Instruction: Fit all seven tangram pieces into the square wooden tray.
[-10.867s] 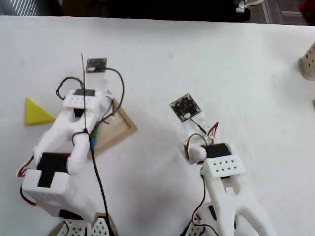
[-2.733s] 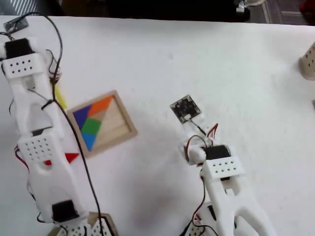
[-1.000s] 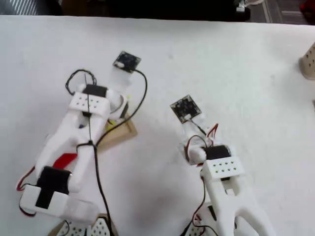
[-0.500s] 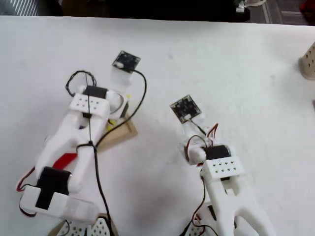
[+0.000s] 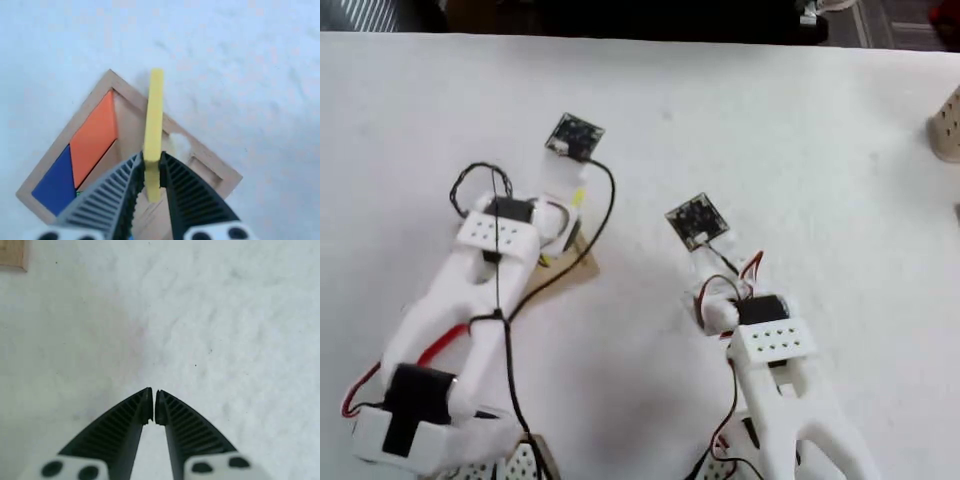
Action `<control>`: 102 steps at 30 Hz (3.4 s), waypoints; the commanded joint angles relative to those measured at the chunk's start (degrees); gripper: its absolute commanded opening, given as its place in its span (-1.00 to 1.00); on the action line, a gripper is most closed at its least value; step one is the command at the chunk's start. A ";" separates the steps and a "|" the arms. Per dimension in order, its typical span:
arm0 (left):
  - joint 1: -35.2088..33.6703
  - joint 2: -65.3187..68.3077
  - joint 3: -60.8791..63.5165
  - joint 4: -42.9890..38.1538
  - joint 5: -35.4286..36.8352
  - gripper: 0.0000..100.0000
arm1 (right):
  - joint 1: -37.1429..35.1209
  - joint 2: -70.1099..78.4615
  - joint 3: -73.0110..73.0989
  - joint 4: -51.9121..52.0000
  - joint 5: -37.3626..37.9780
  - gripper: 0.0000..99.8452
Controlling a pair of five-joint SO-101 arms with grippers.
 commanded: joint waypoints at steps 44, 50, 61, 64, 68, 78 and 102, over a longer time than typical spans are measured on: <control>-5.41 -3.65 10.11 -20.13 16.26 -0.69 | 1.54 -0.31 -0.53 -1.19 0.09 -0.96; -9.01 -4.00 8.53 -18.81 16.26 -0.59 | 1.54 -0.31 -0.53 -1.19 0.09 -0.96; -11.21 -4.26 7.91 -17.32 19.43 -0.46 | 1.54 -0.31 -0.53 -1.19 0.09 -0.96; -12.79 -6.46 7.65 -15.30 19.25 -0.46 | 1.54 -0.22 -0.53 -1.19 0.09 -0.96; -12.97 -10.33 8.00 -12.04 19.16 -0.45 | 1.54 -0.22 -0.53 -1.27 0.09 -0.96; -13.76 -11.47 7.91 -11.25 19.52 -0.45 | 1.54 -0.22 -0.26 -2.33 0.09 -0.96; -11.03 -31.96 21.01 -11.60 21.45 -0.46 | 1.54 -0.22 -0.26 -2.33 0.09 -0.96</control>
